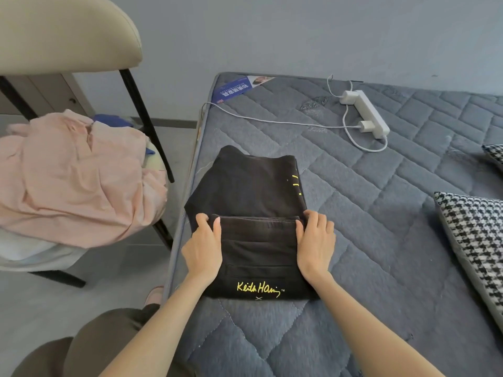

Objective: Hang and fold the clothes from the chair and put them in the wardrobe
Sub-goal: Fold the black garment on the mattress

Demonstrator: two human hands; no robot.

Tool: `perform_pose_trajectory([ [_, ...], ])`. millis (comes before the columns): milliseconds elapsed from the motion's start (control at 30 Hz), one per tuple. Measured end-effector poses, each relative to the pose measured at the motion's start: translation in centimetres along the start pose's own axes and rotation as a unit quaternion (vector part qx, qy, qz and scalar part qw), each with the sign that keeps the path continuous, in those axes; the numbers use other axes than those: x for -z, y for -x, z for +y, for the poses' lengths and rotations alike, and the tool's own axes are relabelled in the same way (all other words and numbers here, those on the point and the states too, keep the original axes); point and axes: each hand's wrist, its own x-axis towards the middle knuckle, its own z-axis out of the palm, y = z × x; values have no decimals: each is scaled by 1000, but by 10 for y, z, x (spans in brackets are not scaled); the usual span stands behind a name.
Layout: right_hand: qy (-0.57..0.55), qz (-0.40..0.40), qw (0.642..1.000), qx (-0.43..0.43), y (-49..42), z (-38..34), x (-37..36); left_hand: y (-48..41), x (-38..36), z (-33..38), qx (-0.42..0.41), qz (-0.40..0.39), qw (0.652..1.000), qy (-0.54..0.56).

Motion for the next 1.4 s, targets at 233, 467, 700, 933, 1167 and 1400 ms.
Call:
perform_pose_trajectory([
  [233, -133, 4, 960, 248, 44, -24, 13, 40, 5, 12, -254, 81, 964, -19],
  [467, 62, -179, 935, 299, 47, 5, 6, 43, -11, -6, -277, -86, 947, -135],
  [700, 92, -261, 911, 306, 39, 18, 25, 34, 18, -20, -292, -220, 920, -142],
  [933, 138, -276, 849, 429, 50, 51, 48, 47, 40, -71, -444, -204, 844, -222],
  [1167, 195, -261, 841, 432, 57, 48, 52, 42, 45, -66, -447, -183, 840, -248],
  [1400, 138, -317, 872, 347, 53, 31, 89, 53, 82, -60, -354, -247, 882, -189],
])
